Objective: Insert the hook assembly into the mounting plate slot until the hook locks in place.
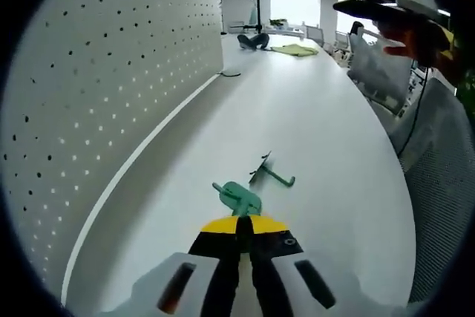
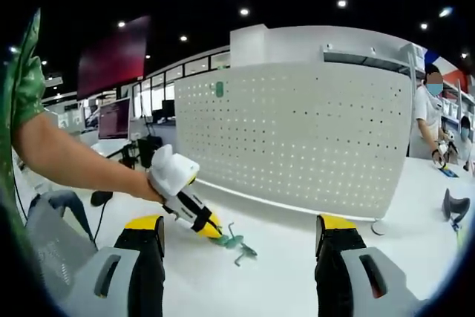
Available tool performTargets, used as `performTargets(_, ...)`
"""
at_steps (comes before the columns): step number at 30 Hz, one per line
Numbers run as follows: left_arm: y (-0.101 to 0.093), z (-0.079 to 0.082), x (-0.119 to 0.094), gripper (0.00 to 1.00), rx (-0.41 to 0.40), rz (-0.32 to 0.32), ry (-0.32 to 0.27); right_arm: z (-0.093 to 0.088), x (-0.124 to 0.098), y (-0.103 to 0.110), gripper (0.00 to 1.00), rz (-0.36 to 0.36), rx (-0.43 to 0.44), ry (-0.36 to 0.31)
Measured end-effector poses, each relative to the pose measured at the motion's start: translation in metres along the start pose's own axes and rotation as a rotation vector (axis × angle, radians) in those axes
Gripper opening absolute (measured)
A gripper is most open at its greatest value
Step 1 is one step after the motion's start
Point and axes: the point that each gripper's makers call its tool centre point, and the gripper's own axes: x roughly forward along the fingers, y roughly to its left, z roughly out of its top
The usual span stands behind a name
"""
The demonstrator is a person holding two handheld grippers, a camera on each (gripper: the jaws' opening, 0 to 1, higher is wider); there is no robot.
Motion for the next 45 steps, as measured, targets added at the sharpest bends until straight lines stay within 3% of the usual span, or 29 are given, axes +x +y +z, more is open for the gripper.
performTargets(16, -0.004, 0.022, -0.026, 0.03, -0.006, 0.044, -0.083, 0.017, 0.001, 0.008, 0.84, 0.023, -0.021, -0.033)
performTargets(27, -0.005, 0.056, -0.059, 0.03, -0.037, 0.111, -0.217, 0.03, -0.001, 0.011, 0.84, 0.032, -0.04, -0.059)
performTargets(45, -0.016, 0.09, -0.107, 0.03, -0.071, 0.206, -0.376, 0.058, -0.013, 0.02, 0.84, 0.046, -0.075, -0.119)
